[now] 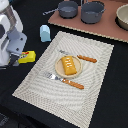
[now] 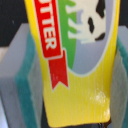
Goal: Place the bread, butter, and milk from the table onto the serving area.
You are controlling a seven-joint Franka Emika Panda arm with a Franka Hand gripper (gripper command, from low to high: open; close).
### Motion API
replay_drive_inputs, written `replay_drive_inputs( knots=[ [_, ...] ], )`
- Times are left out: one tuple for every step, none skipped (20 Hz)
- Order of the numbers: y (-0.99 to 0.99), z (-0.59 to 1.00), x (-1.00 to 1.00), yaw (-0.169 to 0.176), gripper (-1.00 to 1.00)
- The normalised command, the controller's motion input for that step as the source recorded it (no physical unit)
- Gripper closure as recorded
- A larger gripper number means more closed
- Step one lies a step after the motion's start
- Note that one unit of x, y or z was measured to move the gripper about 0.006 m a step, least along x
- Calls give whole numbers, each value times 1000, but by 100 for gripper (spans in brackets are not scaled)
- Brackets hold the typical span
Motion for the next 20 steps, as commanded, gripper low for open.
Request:
replay_drive_inputs(
  knots=[
    [-280, 340, 829, -61, 100],
    [-289, 340, 826, -65, 100],
    [-289, 329, 820, -70, 100],
    [-274, 297, 820, -68, 100],
    [-274, 294, 820, -68, 100],
    [-274, 274, 817, -69, 100],
    [-266, 254, 820, -74, 100],
    [-257, 240, 823, -76, 100],
    [-246, 211, 823, -76, 100],
    [-234, 180, 826, -79, 100],
    [-226, 160, 831, -81, 100],
    [-226, 146, 837, -83, 100],
    [-226, 140, 840, -81, 100],
    [-226, 134, 843, -81, 100],
    [-229, 106, 846, -81, 100],
    [-234, 83, 849, -81, 100],
    [-240, 46, 854, -81, 100],
    [-246, 26, 860, -81, 100],
    [-251, 0, 863, -83, 100],
    [-260, 0, 863, -84, 100]
  ],
)
